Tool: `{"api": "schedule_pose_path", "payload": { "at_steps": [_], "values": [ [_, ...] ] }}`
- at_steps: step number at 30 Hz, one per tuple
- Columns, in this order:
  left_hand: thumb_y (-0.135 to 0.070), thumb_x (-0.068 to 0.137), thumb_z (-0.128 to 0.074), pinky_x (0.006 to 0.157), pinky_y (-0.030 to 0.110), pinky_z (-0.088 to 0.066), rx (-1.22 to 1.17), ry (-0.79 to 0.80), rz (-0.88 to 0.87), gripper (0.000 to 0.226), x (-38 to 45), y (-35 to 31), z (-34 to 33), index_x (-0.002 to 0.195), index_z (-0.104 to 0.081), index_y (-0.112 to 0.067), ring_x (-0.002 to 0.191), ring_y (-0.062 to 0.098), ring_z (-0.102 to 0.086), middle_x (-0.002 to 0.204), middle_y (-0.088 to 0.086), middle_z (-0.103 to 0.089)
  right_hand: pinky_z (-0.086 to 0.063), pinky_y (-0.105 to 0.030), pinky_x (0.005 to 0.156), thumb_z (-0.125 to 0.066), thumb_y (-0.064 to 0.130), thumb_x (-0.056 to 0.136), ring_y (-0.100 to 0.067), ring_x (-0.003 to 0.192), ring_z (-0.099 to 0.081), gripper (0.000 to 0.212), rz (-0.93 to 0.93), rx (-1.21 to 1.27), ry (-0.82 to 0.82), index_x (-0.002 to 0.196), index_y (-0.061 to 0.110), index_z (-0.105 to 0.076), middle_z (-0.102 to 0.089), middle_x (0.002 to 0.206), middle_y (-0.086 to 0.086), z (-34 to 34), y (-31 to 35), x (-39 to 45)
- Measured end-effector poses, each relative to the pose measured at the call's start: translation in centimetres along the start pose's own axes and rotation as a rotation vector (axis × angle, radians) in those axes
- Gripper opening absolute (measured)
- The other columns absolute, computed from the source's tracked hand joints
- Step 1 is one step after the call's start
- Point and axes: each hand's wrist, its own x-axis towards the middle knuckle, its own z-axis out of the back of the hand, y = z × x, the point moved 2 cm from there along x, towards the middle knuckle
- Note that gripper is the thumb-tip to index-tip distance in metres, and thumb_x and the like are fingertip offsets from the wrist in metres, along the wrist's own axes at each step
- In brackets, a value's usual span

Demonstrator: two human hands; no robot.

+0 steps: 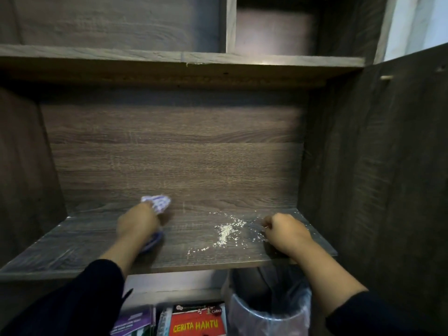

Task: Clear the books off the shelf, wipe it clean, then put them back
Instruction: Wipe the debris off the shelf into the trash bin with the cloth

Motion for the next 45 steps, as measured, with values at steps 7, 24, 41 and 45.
{"api": "schedule_pose_path", "payload": {
  "at_steps": [7,24,41,45],
  "values": [
    [-0.053,0.089,-0.022,0.114,0.049,-0.02,0.117,-0.037,0.306,0.067,-5.7,0.3,-1.4,0.148,-0.025,-0.022,0.138,0.039,-0.023,0.156,0.015,-0.019,-0.051,-0.034,0.088,-0.051,0.028,0.086,-0.026,0.105,-0.062,0.023,-0.033,-0.002,0.002,0.102,0.028,-0.068,-0.067,0.112,-0.004,0.6,-1.6,-0.6],
    [-0.006,0.097,-0.038,0.078,0.036,-0.054,-0.598,0.03,0.049,0.036,-3.1,-16.7,-7.1,0.127,-0.055,-0.018,0.092,0.027,-0.065,0.116,0.01,-0.065,-0.049,-0.029,0.093,-0.055,0.023,0.09,-0.022,0.11,-0.061,0.025,-0.109,0.192,-0.005,0.111,0.024,-0.069,-0.067,0.118,-0.005,0.5,-3.2,-1.4],
    [-0.031,0.087,-0.044,0.109,0.037,-0.035,0.066,-0.003,0.062,0.049,-0.8,-9.0,-5.5,0.133,-0.051,-0.017,0.13,0.026,-0.045,0.143,0.007,-0.047,-0.049,-0.027,0.048,-0.053,0.018,0.089,-0.018,0.056,-0.058,0.018,-0.312,0.552,0.06,0.074,0.013,-0.062,-0.061,0.066,-0.005,1.1,-6.1,-2.2],
    [-0.021,0.078,-0.057,0.112,0.04,-0.031,0.103,0.069,0.087,0.06,-0.1,-10.8,-7.0,0.137,-0.047,-0.014,0.134,0.029,-0.038,0.146,0.01,-0.04,-0.04,-0.019,0.038,-0.049,0.011,0.089,-0.015,0.047,-0.053,0.021,-0.323,0.613,0.195,0.07,0.011,-0.058,-0.056,0.059,-0.004,0.7,-6.3,-3.0]
  ]
}}
